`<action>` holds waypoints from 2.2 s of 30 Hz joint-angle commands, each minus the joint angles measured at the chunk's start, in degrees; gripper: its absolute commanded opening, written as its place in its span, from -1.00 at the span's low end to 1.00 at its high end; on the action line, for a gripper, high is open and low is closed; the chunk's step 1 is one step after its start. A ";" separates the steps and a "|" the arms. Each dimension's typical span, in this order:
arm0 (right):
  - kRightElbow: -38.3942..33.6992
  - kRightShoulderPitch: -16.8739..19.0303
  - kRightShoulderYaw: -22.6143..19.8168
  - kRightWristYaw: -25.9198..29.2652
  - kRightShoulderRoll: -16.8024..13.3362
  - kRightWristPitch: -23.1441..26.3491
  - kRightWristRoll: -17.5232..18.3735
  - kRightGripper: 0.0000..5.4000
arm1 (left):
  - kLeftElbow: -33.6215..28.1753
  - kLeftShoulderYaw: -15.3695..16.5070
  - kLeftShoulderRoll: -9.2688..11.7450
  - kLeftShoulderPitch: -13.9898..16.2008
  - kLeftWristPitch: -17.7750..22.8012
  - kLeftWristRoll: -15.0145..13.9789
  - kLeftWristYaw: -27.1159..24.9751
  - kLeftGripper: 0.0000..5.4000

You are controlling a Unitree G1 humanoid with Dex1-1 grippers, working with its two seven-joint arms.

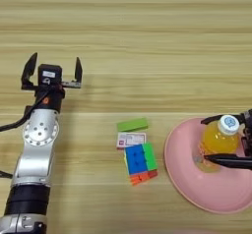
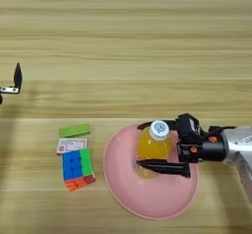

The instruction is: Move the objects on the table

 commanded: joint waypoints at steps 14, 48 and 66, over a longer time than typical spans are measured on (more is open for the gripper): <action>-5.20 -3.72 -3.88 -2.97 0.78 4.31 6.65 0.31 | 0.68 -0.38 0.85 0.44 -0.72 0.18 -1.09 1.00; -11.07 -20.74 -0.93 -24.35 2.16 15.51 -1.07 0.30 | -9.16 -6.00 4.53 2.35 -5.39 -11.95 -22.61 1.00; -12.66 -22.25 -0.16 -22.84 1.80 16.76 -0.15 0.30 | -9.95 -13.70 8.54 -0.50 -1.61 -20.88 -44.53 1.00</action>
